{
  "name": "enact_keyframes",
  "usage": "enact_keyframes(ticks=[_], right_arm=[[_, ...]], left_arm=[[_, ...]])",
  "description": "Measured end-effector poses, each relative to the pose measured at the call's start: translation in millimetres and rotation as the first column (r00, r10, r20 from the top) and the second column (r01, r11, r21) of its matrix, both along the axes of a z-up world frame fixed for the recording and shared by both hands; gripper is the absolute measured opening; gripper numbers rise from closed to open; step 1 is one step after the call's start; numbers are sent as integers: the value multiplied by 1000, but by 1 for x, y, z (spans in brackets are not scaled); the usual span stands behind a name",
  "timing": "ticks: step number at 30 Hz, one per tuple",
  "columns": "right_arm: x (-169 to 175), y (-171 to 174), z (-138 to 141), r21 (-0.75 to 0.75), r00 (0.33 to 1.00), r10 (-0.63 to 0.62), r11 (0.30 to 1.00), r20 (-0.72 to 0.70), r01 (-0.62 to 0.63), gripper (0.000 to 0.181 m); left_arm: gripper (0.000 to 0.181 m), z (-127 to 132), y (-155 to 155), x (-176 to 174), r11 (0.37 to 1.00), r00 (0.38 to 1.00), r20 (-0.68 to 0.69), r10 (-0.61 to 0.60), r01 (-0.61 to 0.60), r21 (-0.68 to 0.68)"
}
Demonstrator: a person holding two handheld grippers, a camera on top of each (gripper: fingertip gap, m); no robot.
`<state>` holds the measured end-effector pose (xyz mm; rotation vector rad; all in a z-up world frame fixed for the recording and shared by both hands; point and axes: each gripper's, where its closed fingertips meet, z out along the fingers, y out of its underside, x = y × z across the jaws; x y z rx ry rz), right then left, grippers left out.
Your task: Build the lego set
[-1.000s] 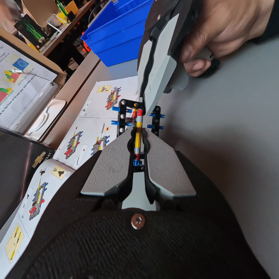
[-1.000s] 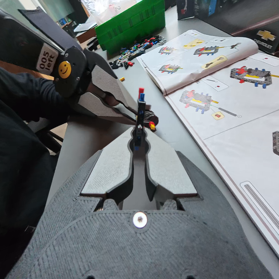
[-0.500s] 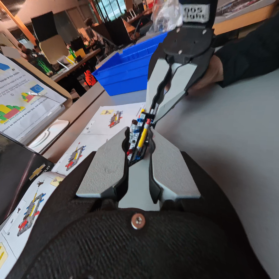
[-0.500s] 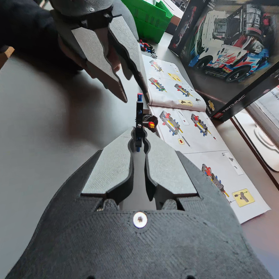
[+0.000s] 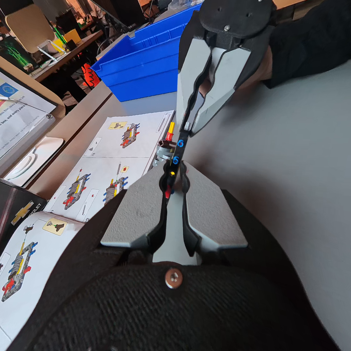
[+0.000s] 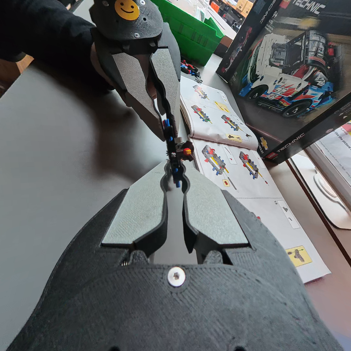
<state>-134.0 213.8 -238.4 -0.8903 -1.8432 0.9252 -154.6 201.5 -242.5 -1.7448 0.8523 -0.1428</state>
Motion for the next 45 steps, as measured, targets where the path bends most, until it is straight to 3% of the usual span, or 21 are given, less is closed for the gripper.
enact_keyframes(ticks=[15, 21, 32, 38, 45], right_arm=[[6, -3, 17, 12, 998, 13, 1000, -66, -12, 4], [5, -6, 15, 0, 998, 23, 1000, -56, -24, 4], [6, -1, 9, 46, 1000, 0, 999, -18, 1, 0], [-4, 14, -7, -160, 990, -98, 981, 105, 114, 0], [-5, 15, -18, -491, 970, -20, 860, 242, 141, 0]], left_arm=[[6, -1, -1, 2, 1000, 999, -44, -3, 3, 3], [6, -5, -4, 8, 999, 989, -144, -15, 21, 37], [5, -5, -1, 6, 999, 987, -159, 20, -12, 49], [6, -12, 8, -5, 981, 908, -381, 172, -123, 150], [5, -18, 10, -8, 971, 829, -513, 221, -135, 199]])
